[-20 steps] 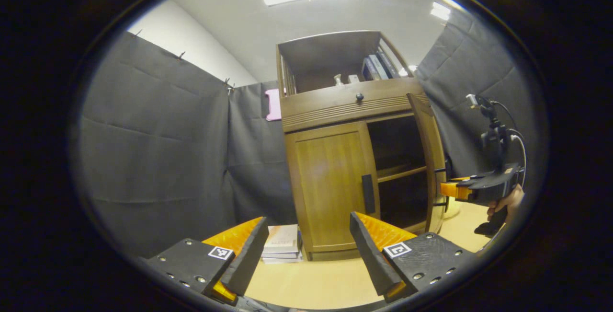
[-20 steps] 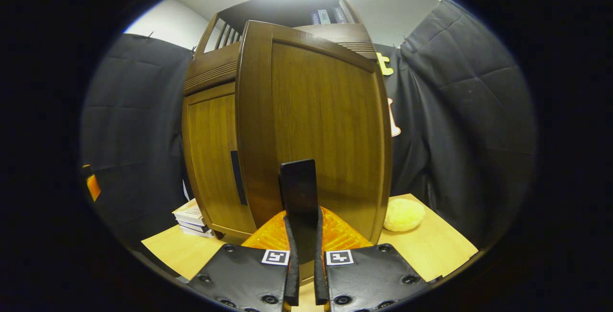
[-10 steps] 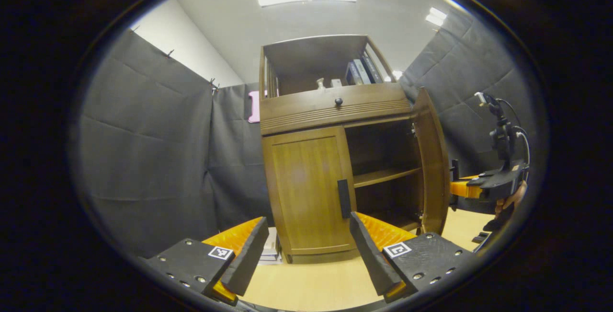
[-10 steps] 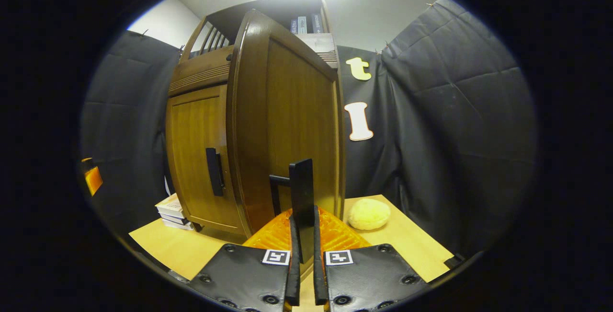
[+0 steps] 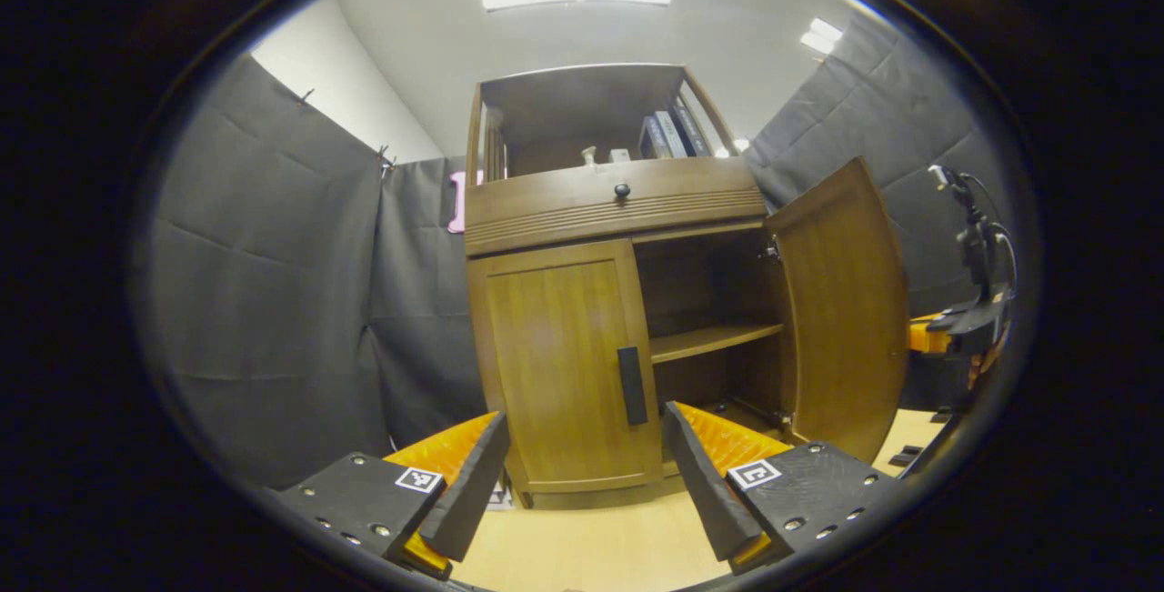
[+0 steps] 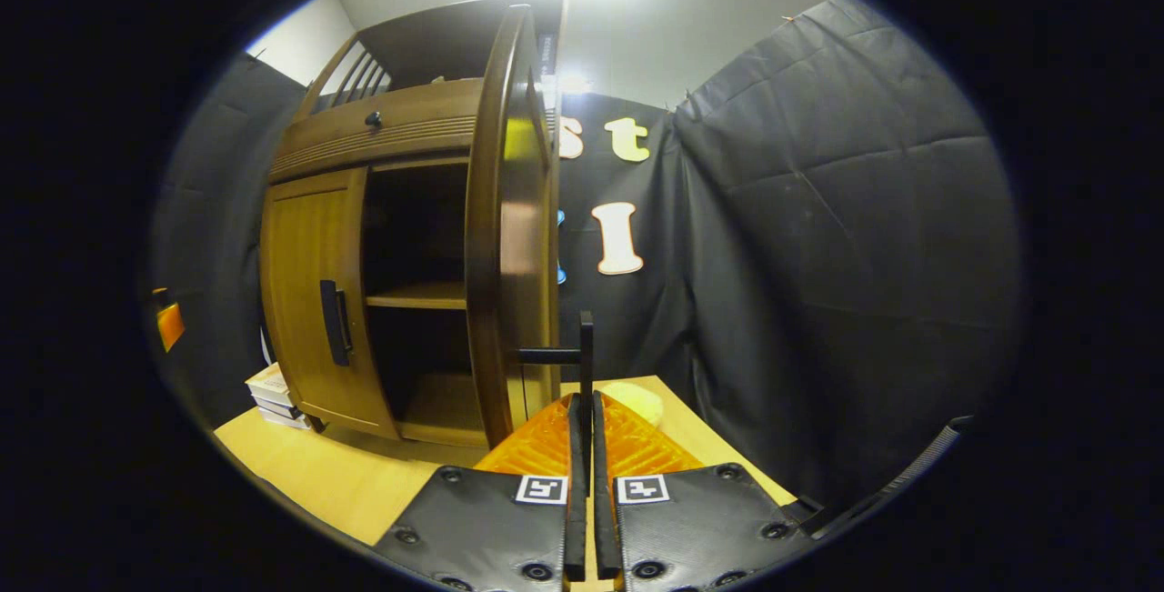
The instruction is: Open the right door of the double-door shoe cabinet with the right hand, and open the left door with the left hand.
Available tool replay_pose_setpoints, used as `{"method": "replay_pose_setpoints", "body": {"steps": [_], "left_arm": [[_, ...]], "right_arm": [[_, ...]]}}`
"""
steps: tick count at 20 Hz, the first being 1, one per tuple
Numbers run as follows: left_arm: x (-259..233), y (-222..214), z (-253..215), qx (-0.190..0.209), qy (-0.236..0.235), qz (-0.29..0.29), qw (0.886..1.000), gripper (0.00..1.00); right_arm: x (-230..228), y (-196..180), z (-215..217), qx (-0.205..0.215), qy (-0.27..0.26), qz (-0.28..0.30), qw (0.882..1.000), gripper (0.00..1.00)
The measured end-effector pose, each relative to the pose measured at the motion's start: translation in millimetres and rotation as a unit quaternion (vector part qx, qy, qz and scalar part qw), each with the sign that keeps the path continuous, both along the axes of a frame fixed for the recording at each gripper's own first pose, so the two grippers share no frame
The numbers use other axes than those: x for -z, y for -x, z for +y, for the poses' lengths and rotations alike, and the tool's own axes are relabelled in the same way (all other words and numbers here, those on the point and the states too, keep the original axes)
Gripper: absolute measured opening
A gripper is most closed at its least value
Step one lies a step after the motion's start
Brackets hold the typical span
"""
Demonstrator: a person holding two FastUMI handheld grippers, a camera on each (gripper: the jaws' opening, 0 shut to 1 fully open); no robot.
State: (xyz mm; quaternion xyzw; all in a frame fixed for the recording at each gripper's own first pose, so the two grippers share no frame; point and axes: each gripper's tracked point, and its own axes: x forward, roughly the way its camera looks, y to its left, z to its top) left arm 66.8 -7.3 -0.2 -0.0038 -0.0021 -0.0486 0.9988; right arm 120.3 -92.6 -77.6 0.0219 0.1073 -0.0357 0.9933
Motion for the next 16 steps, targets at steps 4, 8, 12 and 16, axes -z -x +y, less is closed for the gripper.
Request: {"method": "replay_pose_setpoints", "body": {"steps": [4, 8, 12, 16], "left_arm": [[-2.3, -10.8, -6.8, 0.013, -0.002, -0.005, 1.000, 1.00], [-5.1, -22.6, -14.8, 0.027, -0.006, -0.013, 1.000, 1.00], [-7.5, -34.3, -19.3, 0.028, -0.003, -0.019, 0.999, 1.00], [-4.6, -45.9, -24.5, 0.023, 0.007, -0.015, 1.000, 0.97]], "right_arm": [[-11.6, 11.8, -26.5, 0.027, 0.014, -0.009, 1.000, 0.06], [-30.3, 32.1, -36.1, 0.020, 0.023, -0.026, 0.999, 0.14], [-38.1, 50.0, -42.6, 0.020, 0.030, -0.039, 0.999, 0.95], [-34.8, 61.2, -42.4, 0.020, 0.025, -0.035, 0.999, 0.94]]}}
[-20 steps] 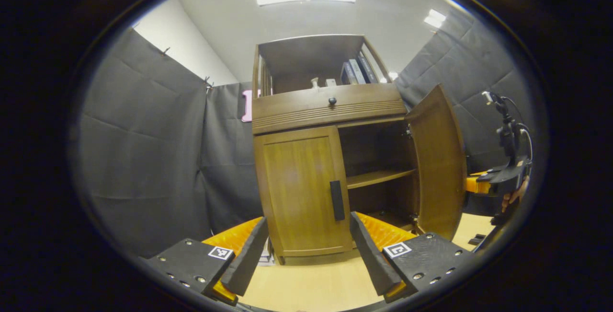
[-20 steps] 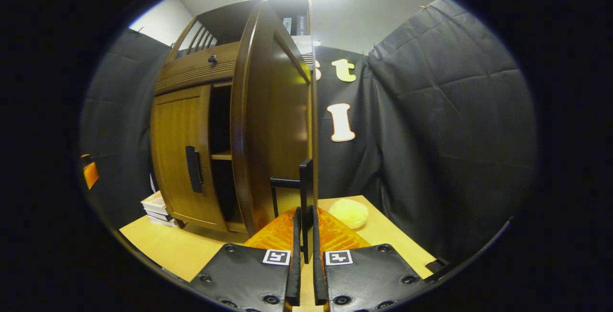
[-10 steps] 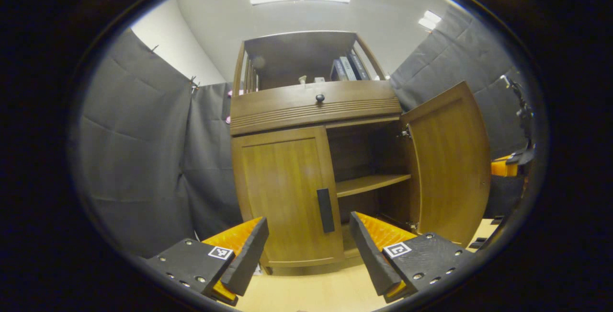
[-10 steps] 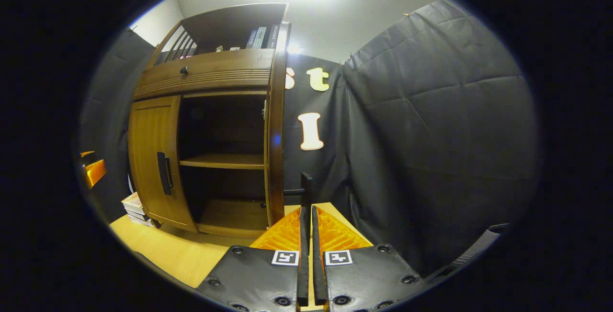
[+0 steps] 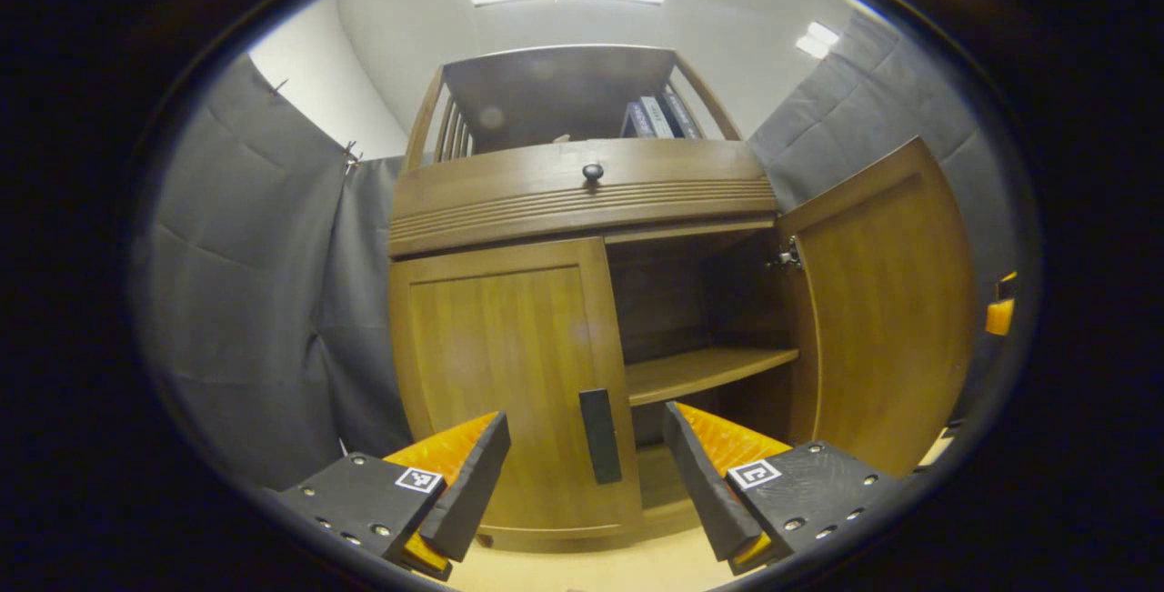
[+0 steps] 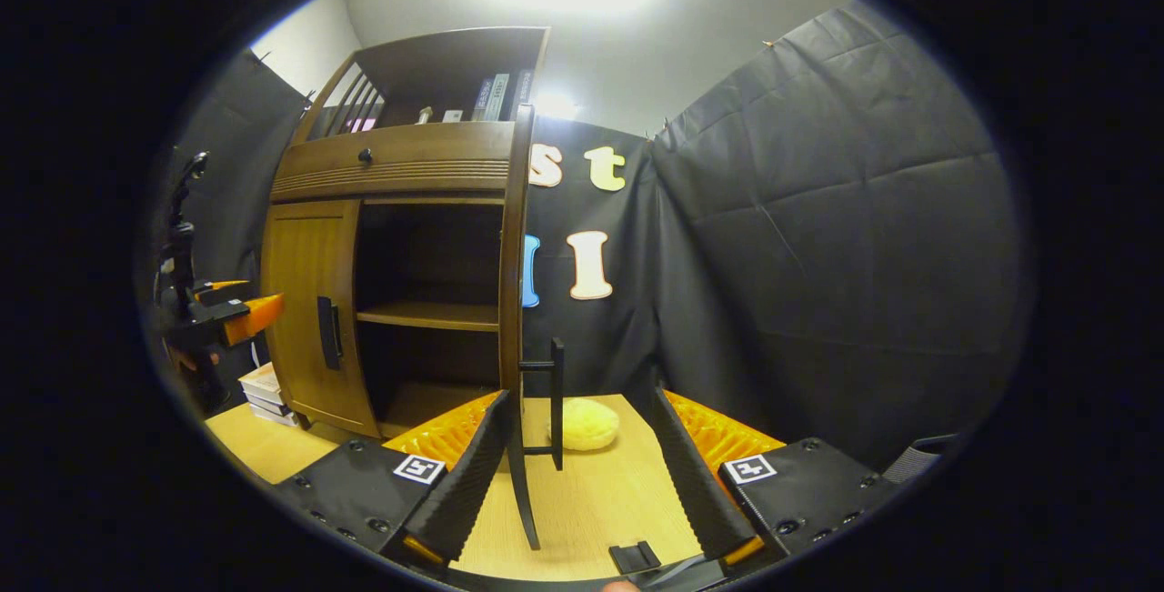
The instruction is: Open the right door of the double-door shoe cabinet with the right hand, and open the left door with the left hand.
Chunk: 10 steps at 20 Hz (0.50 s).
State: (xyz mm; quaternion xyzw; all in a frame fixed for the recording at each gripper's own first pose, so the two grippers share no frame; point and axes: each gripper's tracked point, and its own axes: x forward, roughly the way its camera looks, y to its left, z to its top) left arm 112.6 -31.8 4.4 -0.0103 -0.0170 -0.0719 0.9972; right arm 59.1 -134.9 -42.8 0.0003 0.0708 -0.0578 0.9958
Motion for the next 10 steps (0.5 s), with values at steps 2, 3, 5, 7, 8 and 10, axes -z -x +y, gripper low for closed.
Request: {"method": "replay_pose_setpoints", "body": {"steps": [2, 3, 5, 7, 8, 10], "left_arm": [[3.1, -4.6, -1.8, -0.003, 0.006, 0.006, 1.000, 0.96], [6.0, -6.8, -3.0, -0.004, 0.008, 0.010, 1.000, 0.95], [11.0, -10.0, -3.4, -0.007, 0.011, 0.018, 1.000, 0.94], [17.4, -13.9, -4.7, -0.007, 0.011, 0.030, 0.999, 0.94], [20.5, -15.9, -5.6, -0.007, 0.012, 0.036, 0.999, 0.97], [26.9, -18.5, -7.4, -0.008, 0.017, 0.050, 0.999, 0.94]], "right_arm": [[4.2, 1.5, -2.2, 0.003, 0.001, 0.003, 1.000, 0.94], [5.6, 1.3, -2.2, 0.004, -0.002, 0.004, 1.000, 0.96], [10.0, -0.2, -2.9, 0.007, -0.005, 0.008, 1.000, 0.95], [14.4, -2.4, -2.6, 0.009, -0.005, 0.012, 1.000, 0.94], [16.8, -4.7, -3.0, 0.010, -0.004, 0.015, 1.000, 0.94], [20.1, -8.6, -0.3, 0.009, -0.005, 0.019, 1.000, 0.96]]}}
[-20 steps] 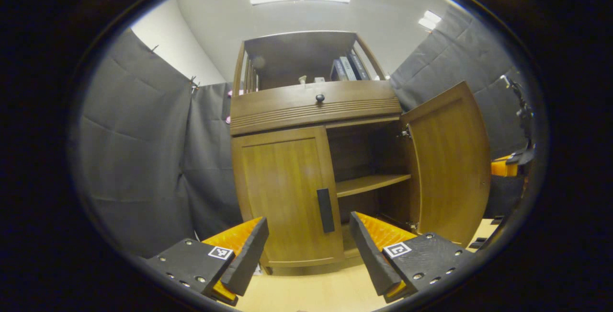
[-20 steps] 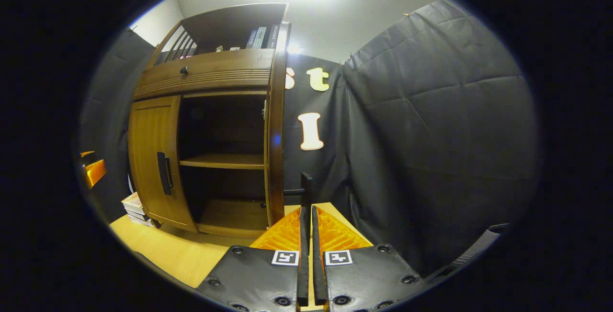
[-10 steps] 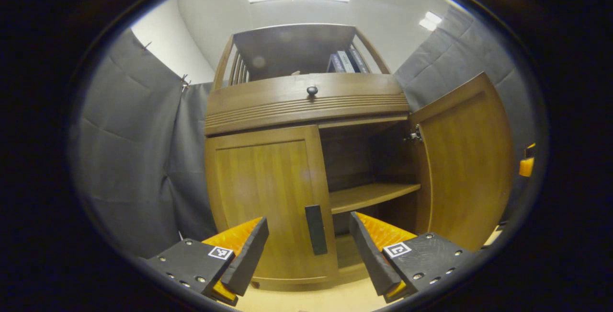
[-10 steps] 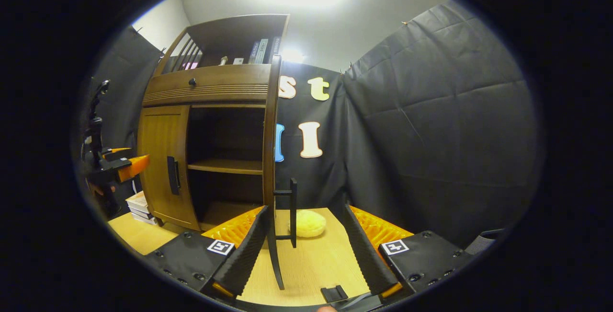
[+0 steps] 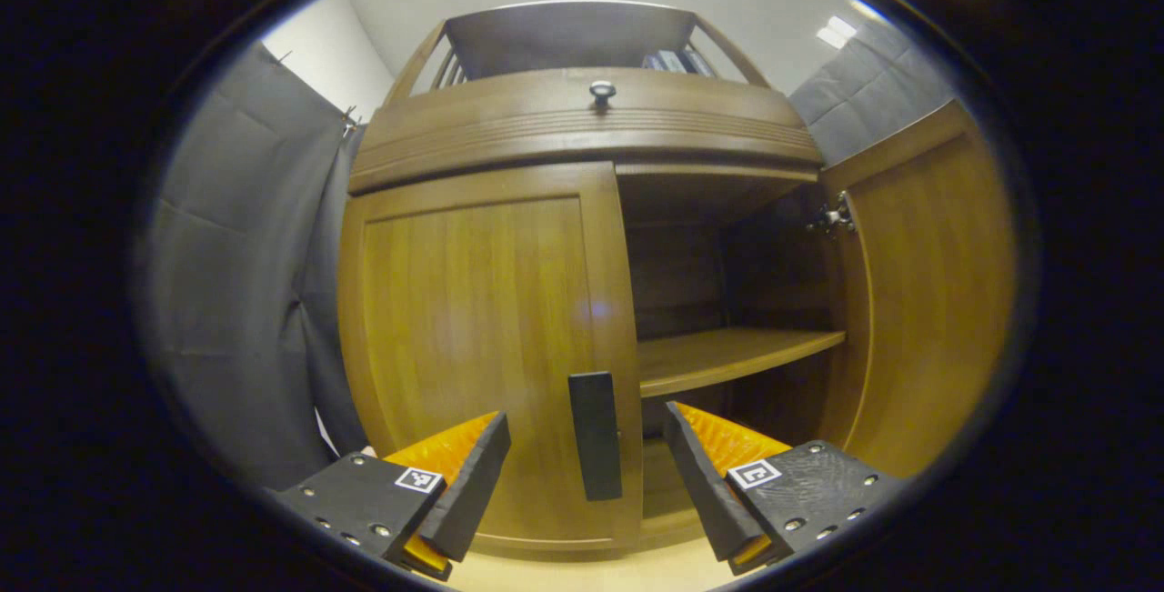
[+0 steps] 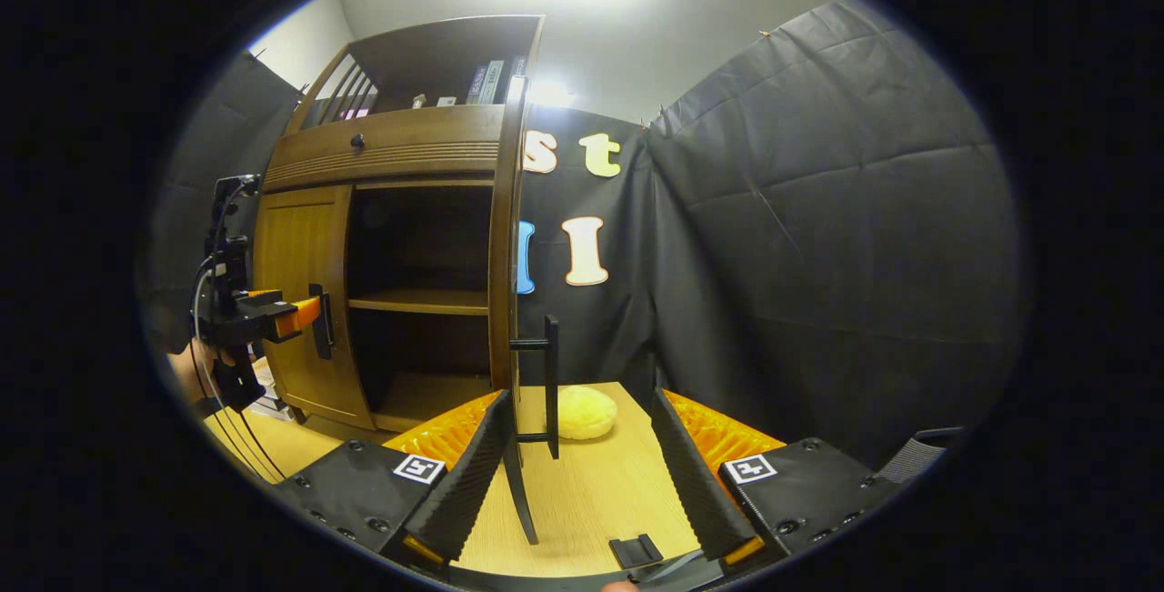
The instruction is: Open the right door of the double-door shoe cabinet with the right hand, and open the left door with the left hand.
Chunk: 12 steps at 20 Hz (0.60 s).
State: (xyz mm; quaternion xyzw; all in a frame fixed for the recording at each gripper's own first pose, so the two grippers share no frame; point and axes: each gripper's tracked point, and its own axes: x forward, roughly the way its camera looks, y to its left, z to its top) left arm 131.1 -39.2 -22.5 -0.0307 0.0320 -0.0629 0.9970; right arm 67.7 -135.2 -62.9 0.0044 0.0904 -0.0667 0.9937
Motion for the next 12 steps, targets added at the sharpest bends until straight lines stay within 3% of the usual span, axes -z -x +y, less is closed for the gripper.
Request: {"method": "replay_pose_setpoints", "body": {"steps": [8, 9, 12], "left_arm": [[19.6, 0.4, -13.0, 0.008, 0.021, 0.054, 0.998, 0.82], [20.3, 0.1, -6.8, -0.008, 0.018, 0.051, 0.999, 0.82], [32.0, -4.5, -9.6, 0.001, 0.022, 0.069, 0.997, 0.51]], "right_arm": [[5.3, -11.7, 17.6, -0.020, 0.001, 0.008, 1.000, 0.94], [5.7, -12.5, 18.8, -0.022, 0.000, 0.009, 1.000, 0.94], [7.6, -12.7, 20.8, -0.024, -0.002, 0.011, 1.000, 0.94]]}}
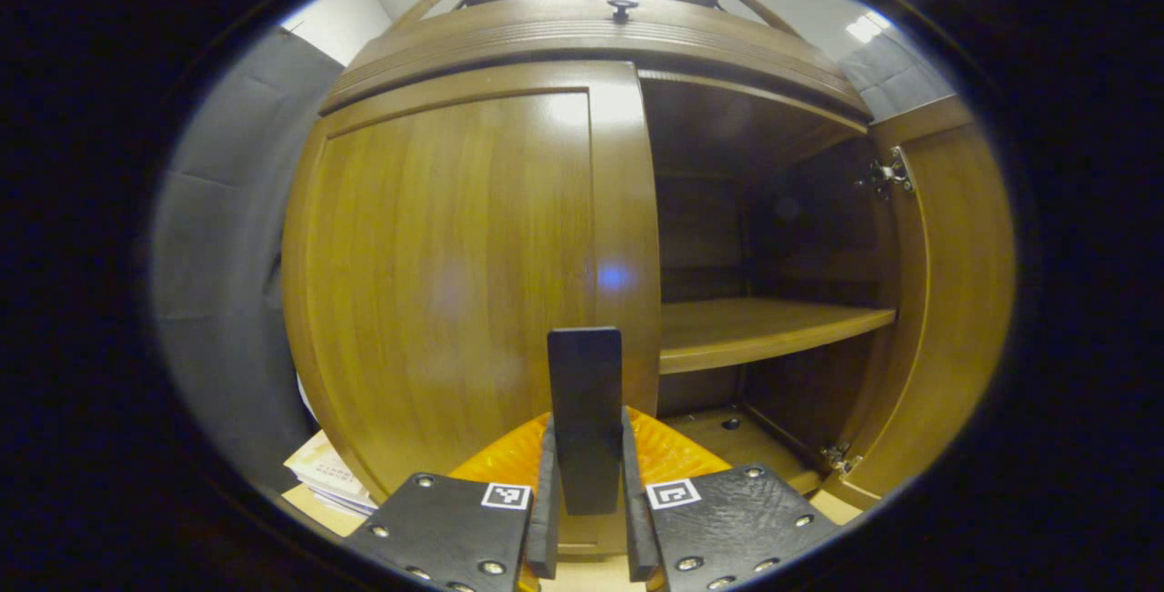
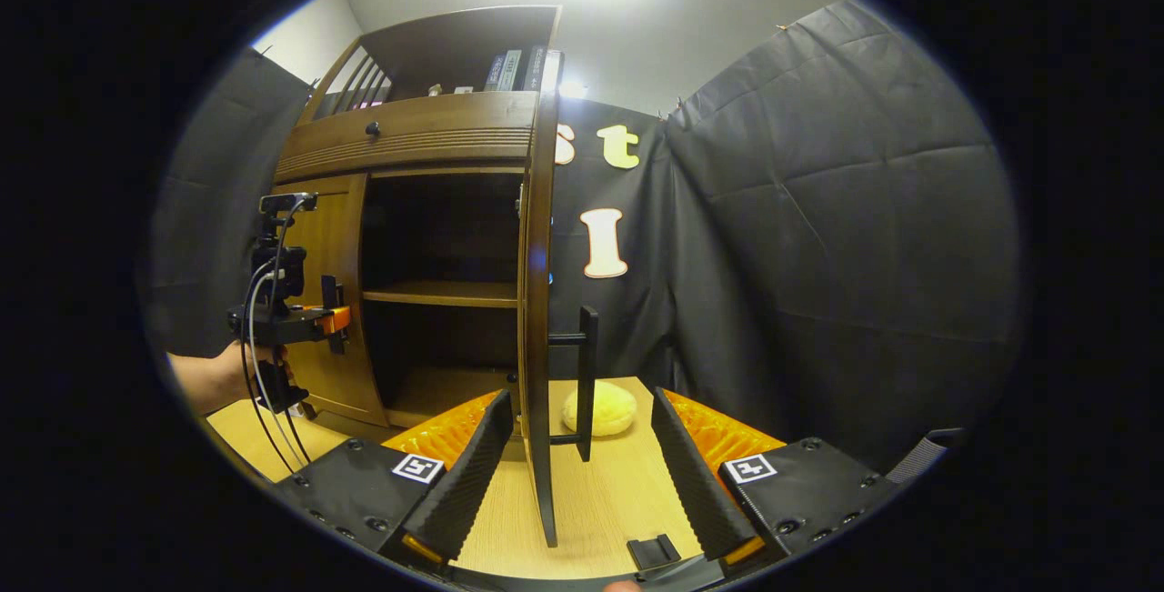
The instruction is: Open the right door of the double-door shoe cabinet with the right hand, and open the left door with the left hand.
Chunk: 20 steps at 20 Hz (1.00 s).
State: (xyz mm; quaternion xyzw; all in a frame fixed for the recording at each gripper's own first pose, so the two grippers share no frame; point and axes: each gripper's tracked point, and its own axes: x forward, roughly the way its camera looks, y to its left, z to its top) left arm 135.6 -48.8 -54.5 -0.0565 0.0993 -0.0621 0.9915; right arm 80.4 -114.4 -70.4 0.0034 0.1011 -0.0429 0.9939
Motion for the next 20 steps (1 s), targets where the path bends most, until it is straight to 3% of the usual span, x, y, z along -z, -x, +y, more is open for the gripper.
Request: {"method": "replay_pose_setpoints", "body": {"steps": [2, 5, 20], "left_arm": [[-4.1, -0.6, -1.9, 0.003, 0.004, 0.001, 1.000, 0.30], [-0.6, 4.3, 0.2, 0.002, -0.005, 0.010, 1.000, 0.21], [-11.0, 90.5, 36.9, 0.006, 0.004, 0.030, 1.000, 0.15]], "right_arm": [[-0.4, 1.1, 2.8, -0.002, -0.003, 0.000, 1.000, 0.94], [-1.6, 1.0, 9.6, -0.009, -0.010, -0.004, 1.000, 0.94], [-14.9, 18.8, 52.3, -0.062, -0.022, -0.021, 0.998, 0.94]]}}
